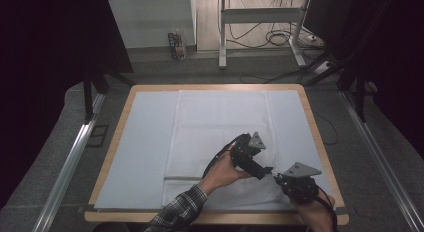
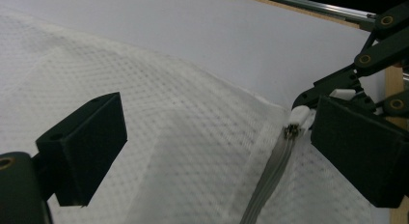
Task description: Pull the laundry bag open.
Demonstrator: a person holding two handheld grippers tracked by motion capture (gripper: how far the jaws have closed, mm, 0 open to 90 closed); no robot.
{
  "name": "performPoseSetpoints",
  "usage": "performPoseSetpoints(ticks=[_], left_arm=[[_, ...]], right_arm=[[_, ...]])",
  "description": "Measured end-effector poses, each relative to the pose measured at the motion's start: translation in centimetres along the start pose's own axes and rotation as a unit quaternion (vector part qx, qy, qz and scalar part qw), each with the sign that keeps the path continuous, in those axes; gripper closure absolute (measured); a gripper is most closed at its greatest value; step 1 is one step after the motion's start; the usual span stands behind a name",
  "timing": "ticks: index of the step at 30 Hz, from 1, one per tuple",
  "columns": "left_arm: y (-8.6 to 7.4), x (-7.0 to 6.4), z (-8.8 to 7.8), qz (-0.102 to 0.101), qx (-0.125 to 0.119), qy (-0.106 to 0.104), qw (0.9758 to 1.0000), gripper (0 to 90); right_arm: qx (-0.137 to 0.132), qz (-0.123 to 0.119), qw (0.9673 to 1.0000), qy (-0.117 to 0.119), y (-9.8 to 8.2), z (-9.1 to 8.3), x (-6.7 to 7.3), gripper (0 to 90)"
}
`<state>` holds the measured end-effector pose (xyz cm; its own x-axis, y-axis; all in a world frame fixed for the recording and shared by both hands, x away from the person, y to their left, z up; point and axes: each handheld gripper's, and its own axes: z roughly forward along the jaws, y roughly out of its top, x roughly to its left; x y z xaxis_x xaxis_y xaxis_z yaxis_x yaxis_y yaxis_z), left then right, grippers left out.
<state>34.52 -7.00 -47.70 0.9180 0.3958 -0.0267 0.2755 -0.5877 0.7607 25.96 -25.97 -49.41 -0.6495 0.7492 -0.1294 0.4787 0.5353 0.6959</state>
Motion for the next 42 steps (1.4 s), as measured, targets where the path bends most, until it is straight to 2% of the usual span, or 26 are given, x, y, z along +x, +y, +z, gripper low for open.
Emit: performPoseSetpoints(ticks=[3,8,13,15,17,18,19,20,21,22,24,31,36,40,42], left_arm=[[0.1,-0.2,0.7,0.006,0.006,-0.001,1.0,5.7],[0.1,-0.3,1.7,-0.001,0.003,-0.007,1.0,5.9],[0.1,-0.3,2.1,0.005,0.008,-0.011,0.9999,4.9],[0.1,-0.4,2.2,-0.005,-0.001,-0.009,0.9999,4.6],[0.1,-0.3,2.1,-0.005,-0.002,0.001,1.0,5.4],[0.1,-0.3,2.1,-0.004,-0.004,0.018,0.9998,7.9],[0.1,-0.1,2.1,-0.003,-0.001,0.01,0.9999,7.9],[0.0,0.1,2.0,-0.005,-0.005,-0.014,0.9999,7.5],[0.0,0.1,2.0,-0.005,-0.005,-0.014,0.9999,6.2],[-0.1,0.0,1.9,-0.009,-0.011,-0.037,0.9992,6.8],[-0.1,-0.3,2.0,0.009,0.005,-0.019,0.9998,7.0],[-0.1,-0.4,2.3,0.002,0.006,-0.018,0.9998,7.3],[-0.3,-0.1,2.4,0.002,0.016,-0.007,0.9998,9.9],[-0.6,-0.1,2.6,0.002,0.022,-0.001,0.9998,12.6],[-0.7,0.0,2.7,0.003,0.027,0.002,0.9996,12.5]], right_arm=[[-0.003,-0.001,1.0,-0.001,0.0,-0.1,0.0,81.1],[-0.002,-0.001,1.0,0.0,0.1,-0.1,0.0,81.1],[-0.001,-0.001,1.0,-0.003,0.1,-0.1,0.0,81.1],[0.002,0.001,1.0,-0.003,0.1,-0.1,0.0,81.2],[0.003,0.001,1.0,-0.002,0.1,-0.1,0.0,81.2],[0.001,0.0,1.0,0.002,0.1,0.0,0.1,81.3],[0.003,-0.003,1.0,0.001,0.1,-0.1,0.1,81.3],[0.004,-0.004,1.0,0.0,0.2,-0.1,0.2,81.2],[0.004,-0.004,1.0,0.0,0.2,-0.1,0.2,81.2],[0.004,-0.002,1.0,0.0,0.2,-0.1,0.2,81.2],[0.002,0.0,1.0,0.001,0.1,-0.1,0.1,81.1],[0.004,0.007,1.0,0.001,0.1,0.0,0.0,79.4],[0.004,0.011,0.9999,0.002,0.0,0.0,-0.1,78.3],[0.03,0.018,0.9994,0.005,-0.2,0.5,-0.3,74.9],[0.034,0.019,0.9992,0.005,-0.2,0.6,-0.3,74.9]])
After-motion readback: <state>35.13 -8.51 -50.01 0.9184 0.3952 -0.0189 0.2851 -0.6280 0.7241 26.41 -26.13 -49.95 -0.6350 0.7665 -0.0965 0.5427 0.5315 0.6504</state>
